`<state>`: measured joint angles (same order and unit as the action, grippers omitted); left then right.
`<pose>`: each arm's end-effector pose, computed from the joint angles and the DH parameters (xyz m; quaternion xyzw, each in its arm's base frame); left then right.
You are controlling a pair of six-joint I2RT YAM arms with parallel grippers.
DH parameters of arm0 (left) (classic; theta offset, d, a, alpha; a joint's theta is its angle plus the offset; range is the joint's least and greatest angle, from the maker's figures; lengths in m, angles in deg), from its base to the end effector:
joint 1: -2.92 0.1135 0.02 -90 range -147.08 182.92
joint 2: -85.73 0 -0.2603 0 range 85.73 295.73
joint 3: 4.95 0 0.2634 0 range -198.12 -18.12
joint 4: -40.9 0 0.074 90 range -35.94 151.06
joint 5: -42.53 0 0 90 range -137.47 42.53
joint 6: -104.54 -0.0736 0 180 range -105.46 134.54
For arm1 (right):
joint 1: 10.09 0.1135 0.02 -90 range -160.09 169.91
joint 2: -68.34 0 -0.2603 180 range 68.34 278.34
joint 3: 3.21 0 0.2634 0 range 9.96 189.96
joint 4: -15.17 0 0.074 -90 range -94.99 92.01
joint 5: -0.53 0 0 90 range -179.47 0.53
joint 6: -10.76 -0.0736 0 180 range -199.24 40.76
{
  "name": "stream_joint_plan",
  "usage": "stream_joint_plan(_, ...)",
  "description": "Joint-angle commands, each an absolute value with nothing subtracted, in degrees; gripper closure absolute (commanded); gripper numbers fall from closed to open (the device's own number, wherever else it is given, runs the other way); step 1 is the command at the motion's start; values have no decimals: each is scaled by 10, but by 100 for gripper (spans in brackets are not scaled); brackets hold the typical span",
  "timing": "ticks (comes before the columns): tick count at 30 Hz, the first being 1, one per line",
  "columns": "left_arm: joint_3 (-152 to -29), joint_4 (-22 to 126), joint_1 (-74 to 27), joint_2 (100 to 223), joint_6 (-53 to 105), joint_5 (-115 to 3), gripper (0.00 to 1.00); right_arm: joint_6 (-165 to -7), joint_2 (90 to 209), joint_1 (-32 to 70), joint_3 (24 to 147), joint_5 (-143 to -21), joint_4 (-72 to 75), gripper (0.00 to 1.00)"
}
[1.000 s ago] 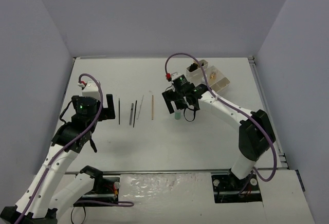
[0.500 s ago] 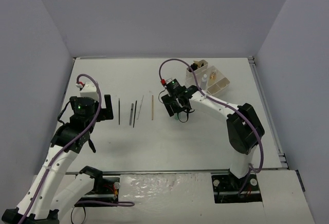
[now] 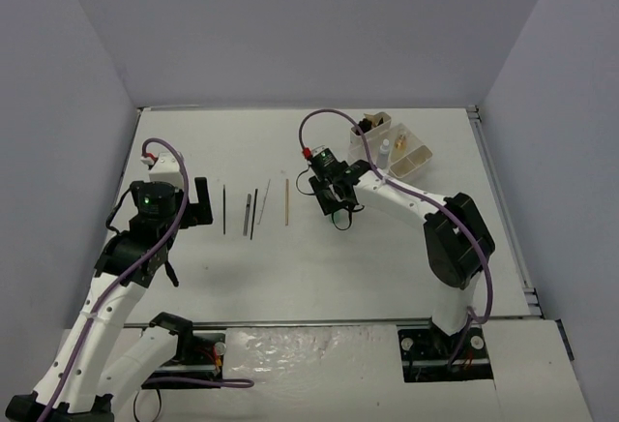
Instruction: Organize the makeup
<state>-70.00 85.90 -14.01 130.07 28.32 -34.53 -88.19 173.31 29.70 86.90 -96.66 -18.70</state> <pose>0.2086 -0.0463 0.3286 -0.0382 0.8361 -0.0515 0.5449 0.3431 0.2737 0.1869 -0.2270 0.9063 0.0917 0.3446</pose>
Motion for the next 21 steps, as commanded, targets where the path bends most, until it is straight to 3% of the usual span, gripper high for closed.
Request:
stream_joint_plan(1,-715,832,-134,1299,283,-351,3,-881,1700,297,906,-997,-189,100)
stream_joint_plan(11,-714,834,-133,1299,284,-356,3,-877,1638,206,1001,-962,-201,100)
stream_joint_plan(21,-711,836,-133,1300,285,-361,3,-888,1679,72,1087,-901,-206,100)
